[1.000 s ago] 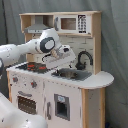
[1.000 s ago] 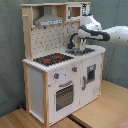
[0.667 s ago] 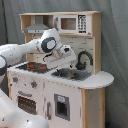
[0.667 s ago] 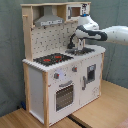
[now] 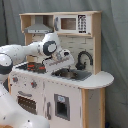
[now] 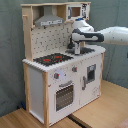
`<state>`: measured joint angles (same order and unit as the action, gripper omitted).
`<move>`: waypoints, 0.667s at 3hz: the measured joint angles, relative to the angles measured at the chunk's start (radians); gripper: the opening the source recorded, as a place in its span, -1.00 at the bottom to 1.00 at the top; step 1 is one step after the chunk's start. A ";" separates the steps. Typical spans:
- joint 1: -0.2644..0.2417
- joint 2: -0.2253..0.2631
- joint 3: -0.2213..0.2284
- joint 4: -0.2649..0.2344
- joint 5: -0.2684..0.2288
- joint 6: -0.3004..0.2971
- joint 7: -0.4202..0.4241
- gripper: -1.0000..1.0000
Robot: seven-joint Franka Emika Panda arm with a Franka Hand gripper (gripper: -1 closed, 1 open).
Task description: Play with the kitchen
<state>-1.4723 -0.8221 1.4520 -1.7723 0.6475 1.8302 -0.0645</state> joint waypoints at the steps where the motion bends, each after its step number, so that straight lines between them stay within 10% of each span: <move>1: -0.040 0.031 0.050 -0.001 0.001 -0.008 -0.073 1.00; 2: -0.060 0.046 0.080 0.001 0.001 -0.016 -0.102 1.00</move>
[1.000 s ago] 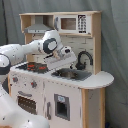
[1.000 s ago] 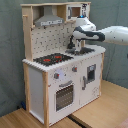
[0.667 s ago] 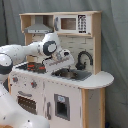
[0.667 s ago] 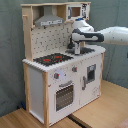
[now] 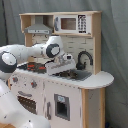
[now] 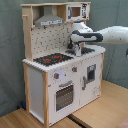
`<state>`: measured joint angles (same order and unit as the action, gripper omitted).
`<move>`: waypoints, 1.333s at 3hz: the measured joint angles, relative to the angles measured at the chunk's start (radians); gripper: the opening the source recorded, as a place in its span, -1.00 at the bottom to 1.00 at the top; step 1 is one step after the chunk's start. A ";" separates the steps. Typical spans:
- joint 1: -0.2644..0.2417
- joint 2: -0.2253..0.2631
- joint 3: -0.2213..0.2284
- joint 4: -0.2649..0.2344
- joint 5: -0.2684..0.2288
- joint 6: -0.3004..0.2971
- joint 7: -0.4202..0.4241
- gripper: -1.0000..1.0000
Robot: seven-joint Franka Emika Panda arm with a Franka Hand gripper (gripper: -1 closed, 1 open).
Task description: Play with the kitchen
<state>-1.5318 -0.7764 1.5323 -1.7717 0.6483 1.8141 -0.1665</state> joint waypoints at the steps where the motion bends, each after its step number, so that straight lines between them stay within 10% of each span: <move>1: 0.000 0.001 0.001 0.000 0.000 -0.001 0.000 -1.00; 4: 0.094 0.010 -0.196 0.109 -0.040 -0.210 -0.016 -1.00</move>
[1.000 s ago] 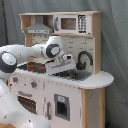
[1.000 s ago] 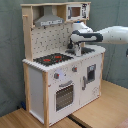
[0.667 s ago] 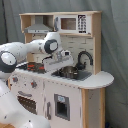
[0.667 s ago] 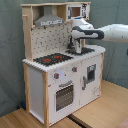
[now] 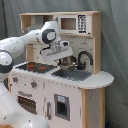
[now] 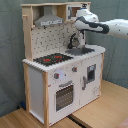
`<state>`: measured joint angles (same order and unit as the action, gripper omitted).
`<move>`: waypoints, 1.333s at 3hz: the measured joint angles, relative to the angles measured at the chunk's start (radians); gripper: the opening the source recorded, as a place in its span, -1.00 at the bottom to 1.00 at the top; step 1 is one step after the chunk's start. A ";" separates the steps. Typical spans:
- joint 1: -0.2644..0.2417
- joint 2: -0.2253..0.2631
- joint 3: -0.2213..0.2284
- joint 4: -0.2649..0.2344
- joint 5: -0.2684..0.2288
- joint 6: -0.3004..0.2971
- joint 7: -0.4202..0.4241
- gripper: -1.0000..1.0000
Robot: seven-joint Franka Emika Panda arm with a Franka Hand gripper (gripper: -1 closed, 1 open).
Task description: Play with the kitchen
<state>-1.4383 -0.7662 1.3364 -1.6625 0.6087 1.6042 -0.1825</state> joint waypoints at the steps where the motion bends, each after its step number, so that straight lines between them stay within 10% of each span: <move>1: 0.083 -0.003 -0.046 0.036 -0.006 -0.007 0.013 -1.00; 4: 0.015 -0.003 0.158 0.288 0.001 0.083 0.079 -1.00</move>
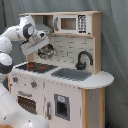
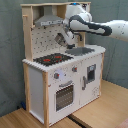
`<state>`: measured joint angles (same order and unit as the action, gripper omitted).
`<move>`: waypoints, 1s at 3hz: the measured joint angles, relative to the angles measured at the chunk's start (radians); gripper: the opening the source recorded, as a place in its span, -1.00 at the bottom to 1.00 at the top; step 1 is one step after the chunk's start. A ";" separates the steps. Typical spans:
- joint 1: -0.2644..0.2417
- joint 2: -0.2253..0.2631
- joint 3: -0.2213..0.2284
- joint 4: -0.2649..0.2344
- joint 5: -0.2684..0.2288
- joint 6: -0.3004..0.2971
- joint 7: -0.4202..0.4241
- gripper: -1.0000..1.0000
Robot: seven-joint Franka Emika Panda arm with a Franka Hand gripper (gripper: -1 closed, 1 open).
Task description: Play with the kitchen
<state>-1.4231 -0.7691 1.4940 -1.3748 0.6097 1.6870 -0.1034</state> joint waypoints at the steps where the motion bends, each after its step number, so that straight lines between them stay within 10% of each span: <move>1: -0.040 -0.001 0.066 0.054 0.000 0.033 0.002 -1.00; 3: -0.142 -0.003 0.217 0.181 0.000 0.085 0.001 -1.00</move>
<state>-1.5648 -0.7725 1.7111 -1.1935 0.6094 1.7717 -0.1023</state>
